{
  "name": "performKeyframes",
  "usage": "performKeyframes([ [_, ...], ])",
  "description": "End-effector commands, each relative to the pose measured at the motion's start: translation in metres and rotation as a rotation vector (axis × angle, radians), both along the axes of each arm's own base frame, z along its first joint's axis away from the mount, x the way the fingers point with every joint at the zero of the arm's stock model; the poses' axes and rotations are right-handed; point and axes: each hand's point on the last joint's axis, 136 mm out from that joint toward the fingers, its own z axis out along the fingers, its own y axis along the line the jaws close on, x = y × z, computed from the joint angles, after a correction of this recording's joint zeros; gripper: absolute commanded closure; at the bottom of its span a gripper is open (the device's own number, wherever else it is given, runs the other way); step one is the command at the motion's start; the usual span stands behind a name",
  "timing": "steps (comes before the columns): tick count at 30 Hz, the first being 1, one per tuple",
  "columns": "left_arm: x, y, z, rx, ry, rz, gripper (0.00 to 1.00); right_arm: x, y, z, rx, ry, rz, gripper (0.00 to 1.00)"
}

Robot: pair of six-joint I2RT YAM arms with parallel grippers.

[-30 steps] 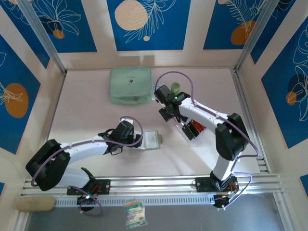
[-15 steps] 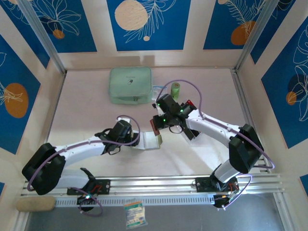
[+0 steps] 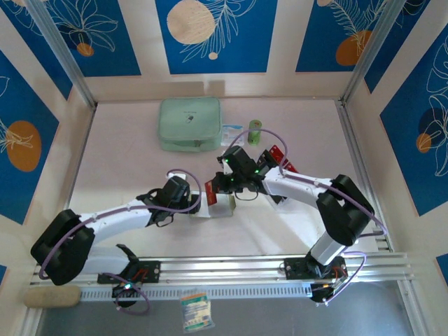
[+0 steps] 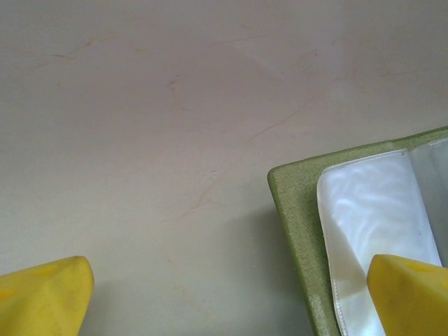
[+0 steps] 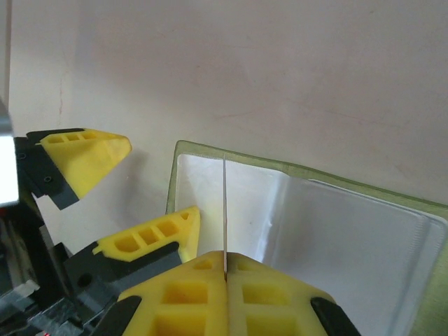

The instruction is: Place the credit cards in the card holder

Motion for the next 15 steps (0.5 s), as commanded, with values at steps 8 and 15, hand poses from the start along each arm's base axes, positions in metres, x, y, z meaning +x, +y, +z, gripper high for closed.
performKeyframes([
  [8,0.002,0.01,0.004,0.004,-0.011,0.036,0.0,-0.011,0.015,-0.04,0.004,0.119,0.004,1.0],
  [15,0.001,-0.001,0.013,-0.058,-0.002,0.01,0.0,-0.014,0.01,-0.054,-0.018,0.143,-0.017,1.0],
])
